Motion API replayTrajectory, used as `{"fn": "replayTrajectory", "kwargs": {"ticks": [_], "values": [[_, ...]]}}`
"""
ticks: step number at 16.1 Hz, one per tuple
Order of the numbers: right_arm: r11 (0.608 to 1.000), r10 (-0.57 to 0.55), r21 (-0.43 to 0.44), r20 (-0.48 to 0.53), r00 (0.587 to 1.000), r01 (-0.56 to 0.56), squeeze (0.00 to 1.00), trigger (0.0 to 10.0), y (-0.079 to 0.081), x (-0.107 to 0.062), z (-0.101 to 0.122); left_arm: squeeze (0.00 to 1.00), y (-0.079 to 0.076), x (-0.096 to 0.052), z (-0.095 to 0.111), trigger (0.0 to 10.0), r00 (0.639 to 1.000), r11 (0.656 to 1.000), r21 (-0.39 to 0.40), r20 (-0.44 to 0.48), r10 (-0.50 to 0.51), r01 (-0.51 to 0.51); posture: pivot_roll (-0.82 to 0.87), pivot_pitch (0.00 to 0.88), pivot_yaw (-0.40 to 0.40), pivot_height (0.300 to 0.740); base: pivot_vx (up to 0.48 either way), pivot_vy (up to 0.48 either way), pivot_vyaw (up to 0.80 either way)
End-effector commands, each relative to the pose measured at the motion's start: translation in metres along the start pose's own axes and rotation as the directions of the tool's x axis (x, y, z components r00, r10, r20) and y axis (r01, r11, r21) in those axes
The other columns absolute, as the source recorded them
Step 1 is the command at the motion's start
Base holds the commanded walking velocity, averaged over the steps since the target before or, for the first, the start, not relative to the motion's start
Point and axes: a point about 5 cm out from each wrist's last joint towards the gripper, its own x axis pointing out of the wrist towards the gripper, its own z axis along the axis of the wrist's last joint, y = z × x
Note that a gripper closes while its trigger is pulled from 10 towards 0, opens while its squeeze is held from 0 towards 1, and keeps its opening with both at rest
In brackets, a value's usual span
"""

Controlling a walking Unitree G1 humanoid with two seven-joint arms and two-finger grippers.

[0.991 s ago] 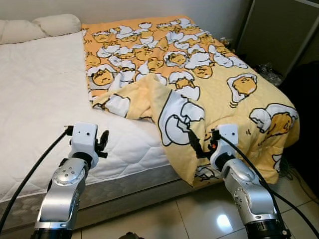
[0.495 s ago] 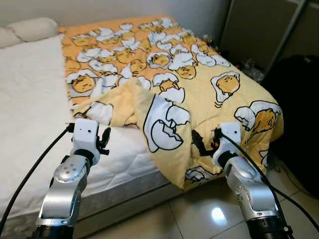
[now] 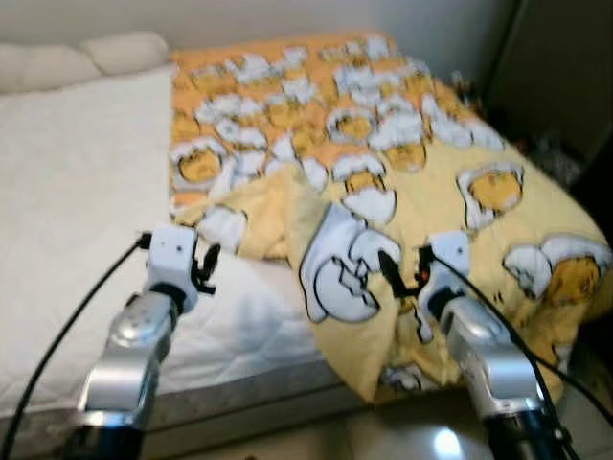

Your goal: Clean up the room

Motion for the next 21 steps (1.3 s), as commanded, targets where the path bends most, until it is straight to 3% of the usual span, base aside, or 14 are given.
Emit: {"fn": "replayTrajectory", "kwargs": {"ticks": [1, 2, 3, 4, 7, 8, 10, 12, 13, 14, 18, 21], "values": [[1.000, 0.028, 0.009, 0.000, 1.000, -0.028, 0.00, 10.0, 0.009, 0.003, 0.003, 0.00, 0.000, -0.003, -0.001, 10.0, 1.000, 0.999, 0.030, -0.006, -0.025, 0.025, -0.05, 0.000, 0.033, 0.740, 0.000, 0.000, 0.00], [1.000, -0.012, 0.015, -0.029, 1.000, 0.013, 0.00, 10.0, 0.005, 0.001, 0.000, 0.00, -0.002, -0.005, 0.001, 10.0, 0.998, 0.998, 0.016, 0.011, -0.054, 0.054, -0.03, 0.000, 0.015, 0.740, 0.000, 0.000, 0.00], [0.996, -0.054, 0.070, -0.082, 0.995, 0.059, 0.41, 10.0, -0.001, 0.002, -0.013, 0.00, -0.002, -0.010, 0.001, 10.0, 0.996, 0.996, 0.012, 0.008, -0.091, 0.091, -0.03, 0.000, 0.018, 0.740, 0.000, 0.000, 0.00], [0.995, -0.062, 0.077, -0.104, 0.993, 0.070, 1.00, 10.0, -0.004, 0.005, -0.018, 0.00, -0.003, -0.012, -0.001, 10.0, 0.994, 0.993, 0.009, -0.001, -0.114, 0.114, -0.02, 0.000, 0.019, 0.740, 0.000, 0.000, 0.00], [0.989, -0.069, 0.119, -0.130, 0.989, 0.084, 1.00, 10.0, -0.010, 0.018, -0.027, 0.00, -0.008, -0.018, -0.004, 10.0, 0.979, 0.979, 0.031, -0.019, -0.203, 0.203, -0.01, 0.000, 0.022, 0.740, 0.000, 0.000, 0.00], [0.988, -0.077, 0.118, -0.168, 0.983, 0.097, 1.00, 10.0, -0.020, 0.033, -0.029, 0.00, -0.018, -0.027, -0.005, 10.0, 0.937, 0.937, 0.038, -0.042, -0.347, 0.348, 0.02, 0.000, 0.022, 0.740, 0.000, 0.000, 0.00], [0.988, -0.093, 0.098, -0.206, 0.974, 0.115, 1.00, 10.0, -0.026, 0.039, -0.030, 0.00, -0.023, -0.032, -0.004, 10.0, 0.905, 0.905, 0.039, -0.059, -0.421, 0.424, 0.04, 0.000, 0.014, 0.740, 0.000, 0.000, 0.00], [0.984, -0.124, 0.090, -0.259, 0.958, 0.151, 1.00, 10.0, -0.038, 0.047, -0.025, 0.00, -0.027, -0.040, -0.004, 10.0, 0.846, 0.846, 0.043, -0.091, -0.526, 0.531, 0.07, 0.000, 0.015, 0.740, 0.000, 0.000, 0.00], [0.983, -0.133, 0.085, -0.266, 0.955, 0.161, 1.00, 10.0, -0.041, 0.048, -0.024, 0.00, -0.026, -0.040, -0.003, 10.0, 0.841, 0.842, 0.047, -0.094, -0.532, 0.538, 0.07, 0.000, 0.015, 0.740, 0.000, 0.000, 0.00], [0.981, -0.151, 0.073, -0.277, 0.949, 0.178, 0.00, 10.0, -0.047, 0.050, -0.021, 0.00, -0.023, -0.041, 0.000, 10.0, 0.836, 0.835, 0.061, -0.105, -0.539, 0.546, 0.09, 0.000, 0.024, 0.740, 0.000, 0.000, 0.00], [0.973, -0.191, 0.073, -0.293, 0.937, 0.221, 0.00, 10.0, -0.060, 0.050, -0.013, 0.00, -0.015, -0.054, 0.011, 10.0, 0.821, 0.818, 0.091, -0.120, -0.558, 0.568, 0.17, 0.000, 0.043, 0.740, 0.000, 0.000, 0.00], [0.965, -0.206, 0.095, -0.303, 0.931, 0.245, 0.00, 10.0, -0.063, 0.049, -0.015, 0.00, -0.014, -0.063, 0.020, 10.0, 0.803, 0.795, 0.117, -0.122, -0.583, 0.595, 0.22, 0.058, 0.046, 0.740, 0.000, 0.000, 0.00]]}}
